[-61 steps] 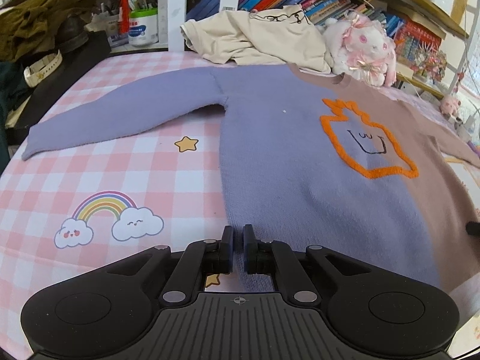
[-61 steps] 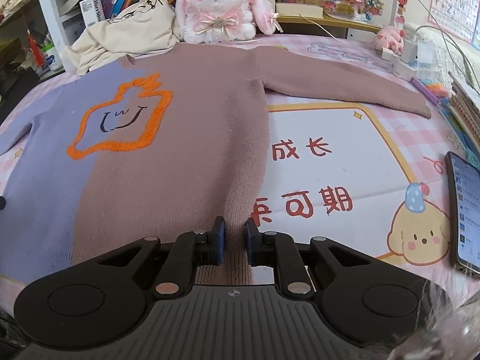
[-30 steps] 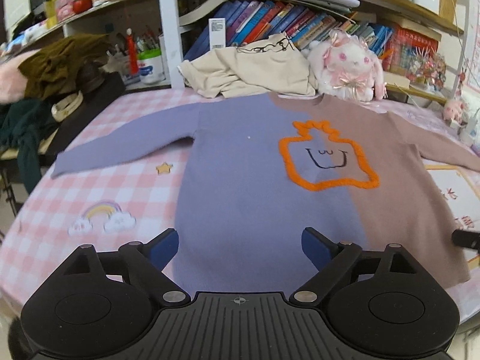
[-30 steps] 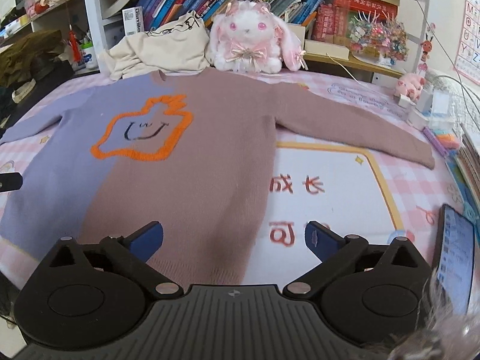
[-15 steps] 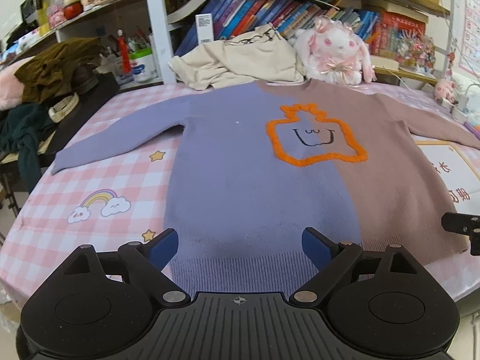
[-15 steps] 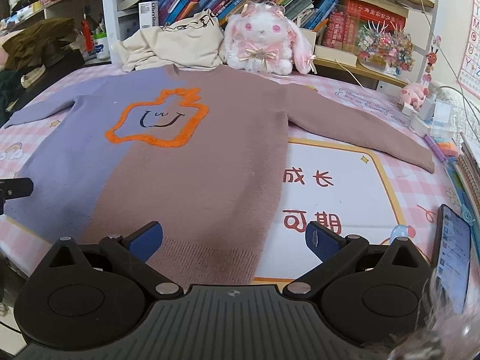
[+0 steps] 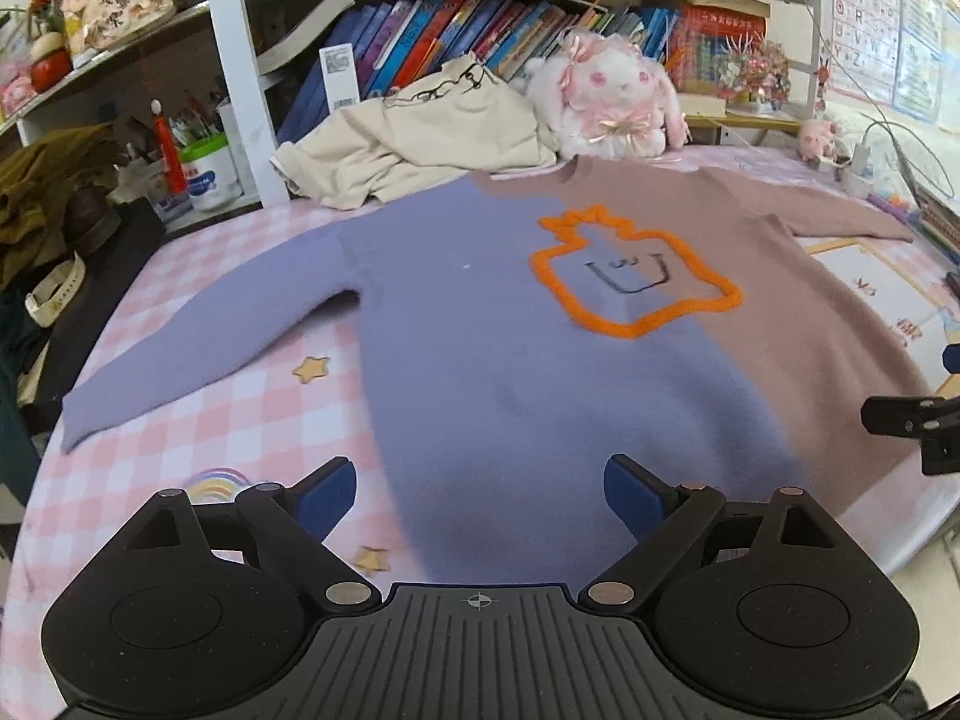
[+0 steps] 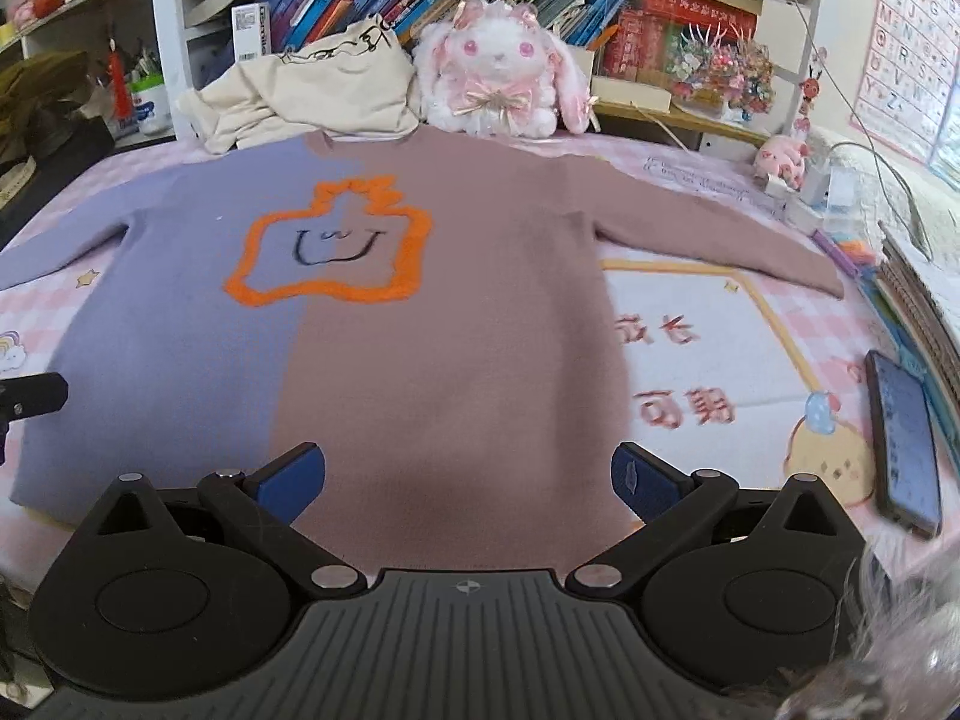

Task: Fold clothes
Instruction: 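Pull both tools back from the flattened sweater, then move the left tool to the lavender sleeve cuff and close on it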

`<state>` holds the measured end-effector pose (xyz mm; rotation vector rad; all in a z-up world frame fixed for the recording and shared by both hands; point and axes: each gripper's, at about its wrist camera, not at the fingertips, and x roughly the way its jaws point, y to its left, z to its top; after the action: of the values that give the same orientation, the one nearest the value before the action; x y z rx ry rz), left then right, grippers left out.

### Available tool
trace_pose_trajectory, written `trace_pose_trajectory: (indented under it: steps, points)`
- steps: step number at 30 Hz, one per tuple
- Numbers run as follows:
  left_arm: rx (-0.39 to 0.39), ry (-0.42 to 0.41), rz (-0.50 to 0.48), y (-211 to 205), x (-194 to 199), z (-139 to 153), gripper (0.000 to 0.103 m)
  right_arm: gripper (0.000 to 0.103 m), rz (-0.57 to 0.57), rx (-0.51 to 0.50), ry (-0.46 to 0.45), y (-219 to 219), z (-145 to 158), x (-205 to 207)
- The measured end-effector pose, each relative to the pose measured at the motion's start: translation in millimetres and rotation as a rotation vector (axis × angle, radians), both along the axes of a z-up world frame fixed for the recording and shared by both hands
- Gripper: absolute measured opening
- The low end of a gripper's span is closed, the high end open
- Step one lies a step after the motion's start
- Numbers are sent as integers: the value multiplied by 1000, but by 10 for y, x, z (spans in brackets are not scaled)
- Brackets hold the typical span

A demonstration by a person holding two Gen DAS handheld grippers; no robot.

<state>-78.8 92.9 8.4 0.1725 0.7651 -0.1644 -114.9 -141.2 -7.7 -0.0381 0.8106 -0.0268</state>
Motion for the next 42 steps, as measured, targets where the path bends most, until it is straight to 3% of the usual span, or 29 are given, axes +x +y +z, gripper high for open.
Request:
trace_pose_trajectory:
  steps: [10,15,25,32,42]
  points:
    - [8,-9,-93,538,63,-33,92,103,-22,-15,-3,692,-46,-73]
    - [-5,-20,-70,801,74,-12,92,103,-15,-19,-5,928,-49,-63]
    - [-73,-53,191,1674,289,-61,92,103,11,-62,-16,1180,-20,-19]
    - [-213,-57,424,2308,546,-150,92,103,17,-91,-5,1236,-2,2]
    - [-426,-72,601,2835,885,-347,81,103,-7,-139,2,1188,30,-36]
